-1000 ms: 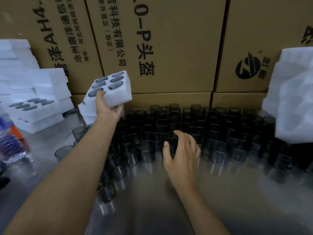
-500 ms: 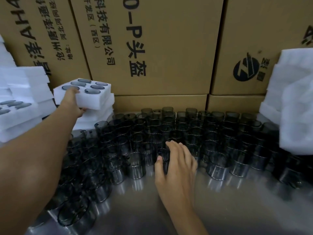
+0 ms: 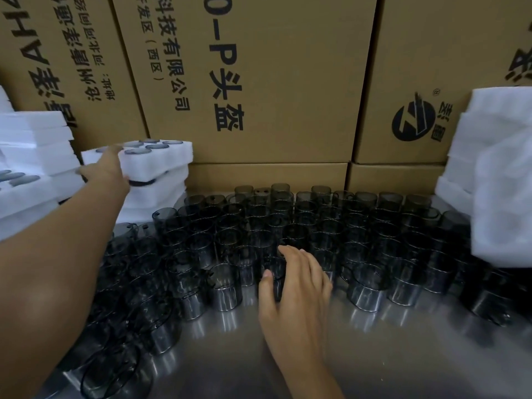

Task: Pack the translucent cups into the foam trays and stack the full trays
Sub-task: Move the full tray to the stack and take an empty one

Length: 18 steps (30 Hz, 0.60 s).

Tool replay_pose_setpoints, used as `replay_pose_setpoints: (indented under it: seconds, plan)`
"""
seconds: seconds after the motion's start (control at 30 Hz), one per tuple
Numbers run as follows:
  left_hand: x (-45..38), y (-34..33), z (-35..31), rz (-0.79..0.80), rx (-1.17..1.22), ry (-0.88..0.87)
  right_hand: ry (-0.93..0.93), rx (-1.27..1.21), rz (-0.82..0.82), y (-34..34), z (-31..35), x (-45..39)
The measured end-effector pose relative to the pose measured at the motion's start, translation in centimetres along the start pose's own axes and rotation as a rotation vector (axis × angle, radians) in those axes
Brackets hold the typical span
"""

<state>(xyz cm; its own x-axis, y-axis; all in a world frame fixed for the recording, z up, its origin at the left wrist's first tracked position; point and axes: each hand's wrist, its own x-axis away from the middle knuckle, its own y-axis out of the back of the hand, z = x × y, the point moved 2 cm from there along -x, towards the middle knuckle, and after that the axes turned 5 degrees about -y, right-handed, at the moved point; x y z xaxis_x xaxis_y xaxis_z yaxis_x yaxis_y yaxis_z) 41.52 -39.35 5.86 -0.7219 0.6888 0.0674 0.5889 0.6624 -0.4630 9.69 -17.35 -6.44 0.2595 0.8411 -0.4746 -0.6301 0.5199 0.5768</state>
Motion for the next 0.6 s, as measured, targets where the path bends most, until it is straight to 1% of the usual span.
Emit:
replay_pose_setpoints:
  seconds: [0.07, 0.1, 0.13, 0.17, 0.2, 0.27, 0.33, 0.4, 0.43, 0.53, 0.6]
  plan:
    - [0.2, -0.2, 0.3, -0.036, 0.034, -0.028, 0.007, 0.003, -0.003, 0.0, 0.0, 0.0]
    - [0.3, -0.5, 0.7, -0.043, -0.006, -0.053, 0.01, 0.009, -0.008, 0.1, 0.0, 0.0]
    - [0.9, -0.6, 0.8, -0.027, -0.163, -0.132, 0.014, 0.016, -0.013, 0.1, 0.1, 0.1]
    - [1.9, -0.4, 0.8, -0.081, -0.285, -0.148, 0.017, 0.018, -0.018, 0.1, 0.1, 0.1]
    - [3.1, -0.6, 0.8, -0.092, -0.368, -0.133, 0.019, 0.018, -0.023, 0.2, 0.1, 0.1]
    - [5.4, -1.6, 1.5, -0.063, -0.481, -0.175, 0.026, 0.017, -0.03, 0.2, 0.1, 0.2]
    - [8.3, -2.3, 2.5, -0.044, -0.548, -0.261, 0.032, 0.022, -0.039, 0.2, 0.1, 0.1]
    - [12.4, -2.9, 3.9, 0.036, -0.6, -0.357, 0.032, 0.023, -0.047, 0.5, 0.2, 0.1]
    - [14.6, -3.1, 4.7, 0.101, -0.626, -0.392, 0.026, 0.023, -0.049, 0.7, 0.3, 0.1]
    - [22.2, -3.3, 6.5, 0.344, -0.673, -0.447, 0.018, 0.036, -0.06, 1.2, 0.5, 0.5]
    - [27.1, -3.2, 7.3, 0.502, -0.664, -0.466, 0.054, 0.046, -0.029, 1.9, 0.4, 1.1]
